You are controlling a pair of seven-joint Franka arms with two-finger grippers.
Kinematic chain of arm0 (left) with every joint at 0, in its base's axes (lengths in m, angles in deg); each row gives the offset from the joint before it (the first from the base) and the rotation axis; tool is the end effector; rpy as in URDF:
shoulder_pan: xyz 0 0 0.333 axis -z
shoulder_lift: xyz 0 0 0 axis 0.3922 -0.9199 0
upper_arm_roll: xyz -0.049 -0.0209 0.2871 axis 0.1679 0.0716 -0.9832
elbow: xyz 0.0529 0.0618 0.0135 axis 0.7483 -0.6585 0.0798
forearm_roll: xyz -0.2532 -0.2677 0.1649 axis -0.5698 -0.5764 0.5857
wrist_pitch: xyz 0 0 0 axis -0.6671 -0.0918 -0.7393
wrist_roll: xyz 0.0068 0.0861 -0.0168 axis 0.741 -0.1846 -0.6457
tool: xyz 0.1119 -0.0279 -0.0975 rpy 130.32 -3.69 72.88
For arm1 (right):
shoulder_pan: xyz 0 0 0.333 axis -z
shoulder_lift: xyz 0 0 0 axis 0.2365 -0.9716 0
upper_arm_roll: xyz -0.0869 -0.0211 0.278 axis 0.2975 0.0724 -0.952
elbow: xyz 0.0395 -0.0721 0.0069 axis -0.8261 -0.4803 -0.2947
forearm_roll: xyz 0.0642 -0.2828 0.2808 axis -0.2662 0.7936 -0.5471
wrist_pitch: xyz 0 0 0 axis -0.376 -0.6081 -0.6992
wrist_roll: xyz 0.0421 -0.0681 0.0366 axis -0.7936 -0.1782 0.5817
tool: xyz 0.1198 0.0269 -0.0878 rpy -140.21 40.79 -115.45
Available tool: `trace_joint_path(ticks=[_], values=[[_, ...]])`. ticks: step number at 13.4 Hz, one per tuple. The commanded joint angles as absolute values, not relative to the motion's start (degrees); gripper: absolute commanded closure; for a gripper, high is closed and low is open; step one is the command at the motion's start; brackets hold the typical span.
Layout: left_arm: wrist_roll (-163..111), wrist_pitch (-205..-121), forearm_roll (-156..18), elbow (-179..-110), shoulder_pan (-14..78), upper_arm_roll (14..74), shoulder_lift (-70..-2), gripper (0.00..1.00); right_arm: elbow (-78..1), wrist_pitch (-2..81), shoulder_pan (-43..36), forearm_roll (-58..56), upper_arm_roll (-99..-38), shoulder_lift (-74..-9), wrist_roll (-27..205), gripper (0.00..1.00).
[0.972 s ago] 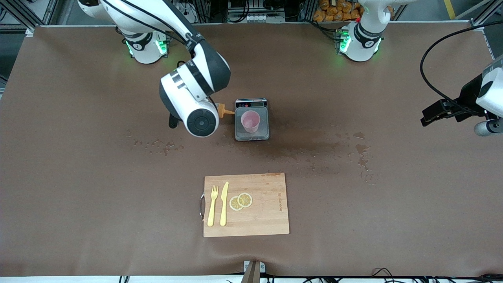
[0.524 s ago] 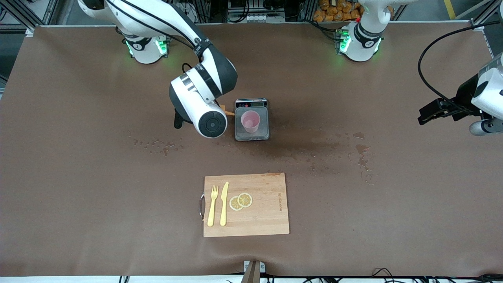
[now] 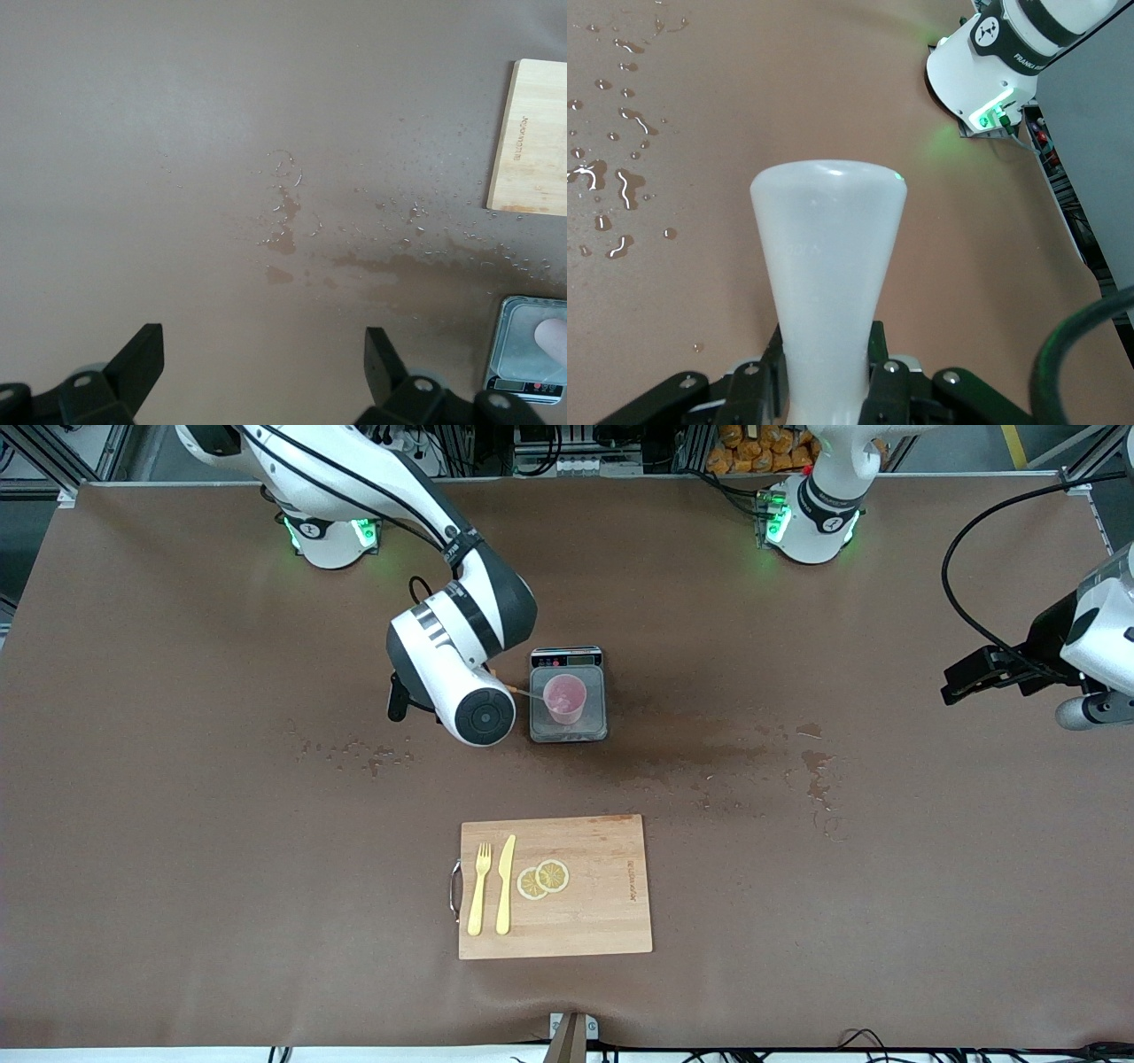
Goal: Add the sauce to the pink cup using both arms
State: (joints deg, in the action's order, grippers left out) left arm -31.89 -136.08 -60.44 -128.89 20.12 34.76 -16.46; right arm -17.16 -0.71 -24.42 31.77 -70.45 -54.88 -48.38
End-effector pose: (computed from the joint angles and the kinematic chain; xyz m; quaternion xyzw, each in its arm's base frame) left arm 0.5921 -0.0575 0.5446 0.9982 0.0589 -0.0034 0.0100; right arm 0.4926 0.3574 0.2573 0.6137 -0.7143 -0.0544 0.3320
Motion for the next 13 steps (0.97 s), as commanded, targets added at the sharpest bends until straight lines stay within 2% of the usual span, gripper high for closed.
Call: trace_joint_path(ticks=[1, 4, 8, 13], values=[[-32.26, -135.44, -60.94, -129.88, 20.36, 34.47, -14.91, 0.0, -15.79, -2.05, -24.29, 32.87, -70.57, -55.01, -49.17, 0.73], [-32.17, -135.44, -60.94, -129.88, 20.28, 34.47, -14.91, 0.0, -15.79, -2.05, -23.33, 32.08, -70.66, -54.57, -46.63, 0.77], [-32.17, -135.44, -60.94, -129.88, 20.28, 34.47, -15.09, 0.0, -15.79, -1.96, -18.16, 28.31, -70.66, -51.33, -38.21, 0.71], [-32.17, -135.44, -60.94, -129.88, 20.28, 34.47, -15.09, 0.0, -15.97, -3.27, -11.29, 23.2, -70.75, -47.89, -27.74, 0.68]])
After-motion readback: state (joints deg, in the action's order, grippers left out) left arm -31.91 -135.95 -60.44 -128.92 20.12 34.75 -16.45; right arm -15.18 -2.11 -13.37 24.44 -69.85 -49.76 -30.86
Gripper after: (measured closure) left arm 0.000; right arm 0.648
